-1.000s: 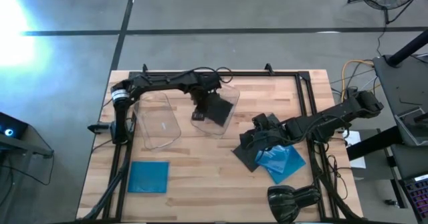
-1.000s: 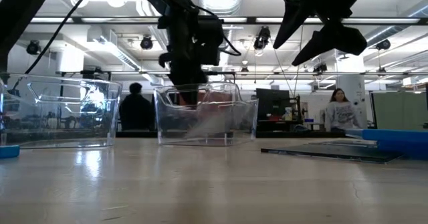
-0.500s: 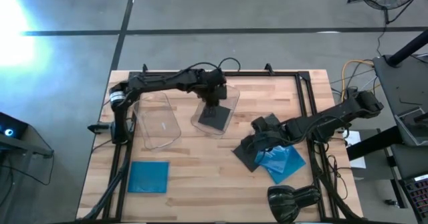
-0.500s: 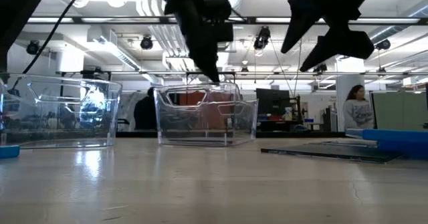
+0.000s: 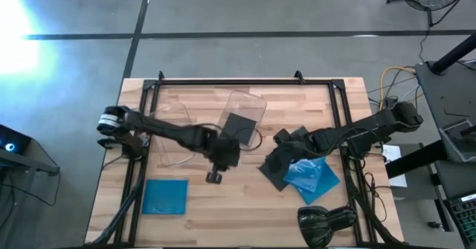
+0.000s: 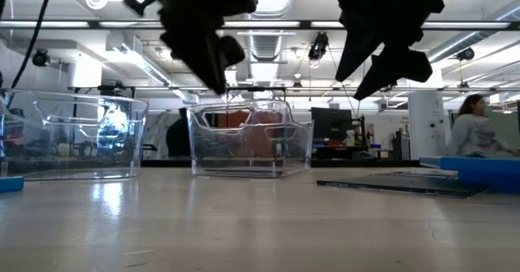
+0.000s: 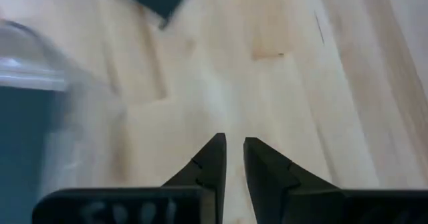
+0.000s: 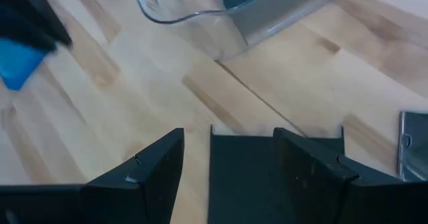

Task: Pick & place jewel cases by type
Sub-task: Adjust the transparent bins

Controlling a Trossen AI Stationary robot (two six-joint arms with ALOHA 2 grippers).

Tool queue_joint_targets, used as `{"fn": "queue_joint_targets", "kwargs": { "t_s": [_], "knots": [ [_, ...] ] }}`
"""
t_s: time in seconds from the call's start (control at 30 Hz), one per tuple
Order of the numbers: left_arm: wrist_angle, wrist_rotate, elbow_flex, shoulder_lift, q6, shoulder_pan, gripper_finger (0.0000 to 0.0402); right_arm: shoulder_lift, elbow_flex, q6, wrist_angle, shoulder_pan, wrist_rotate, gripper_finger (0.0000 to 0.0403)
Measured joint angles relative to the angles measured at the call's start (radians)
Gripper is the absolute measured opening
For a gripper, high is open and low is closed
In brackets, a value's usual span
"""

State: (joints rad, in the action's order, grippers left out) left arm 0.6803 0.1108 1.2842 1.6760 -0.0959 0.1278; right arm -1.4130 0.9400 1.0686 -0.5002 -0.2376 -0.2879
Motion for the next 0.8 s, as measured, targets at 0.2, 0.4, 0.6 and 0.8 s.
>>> {"fn": "queue_joint_targets", "kwargs": {
  "t_s": [0.2,0.4,0.6,0.8],
  "knots": [
    [-0.194,-0.227,-0.102,0.069,-0.018,-0.004,0.0034,0.002,0.000,-0.012,0.019,0.007,0.000,0.0224],
    [-0.434,-0.350,-0.056,0.169,-0.082,-0.070,0.0034,0.003,0.000,0.028,0.018,0.005,-0.001,0.0224],
    [-0.145,-0.352,0.132,0.143,-0.027,-0.060,0.0034,0.003,0.000,0.031,0.017,0.005,0.000,0.0224],
    [0.487,-0.488,0.261,0.026,0.291,-0.024,0.0034,0.003,-0.002,0.023,0.009,0.005,-0.002,0.0224]
  ]
}}
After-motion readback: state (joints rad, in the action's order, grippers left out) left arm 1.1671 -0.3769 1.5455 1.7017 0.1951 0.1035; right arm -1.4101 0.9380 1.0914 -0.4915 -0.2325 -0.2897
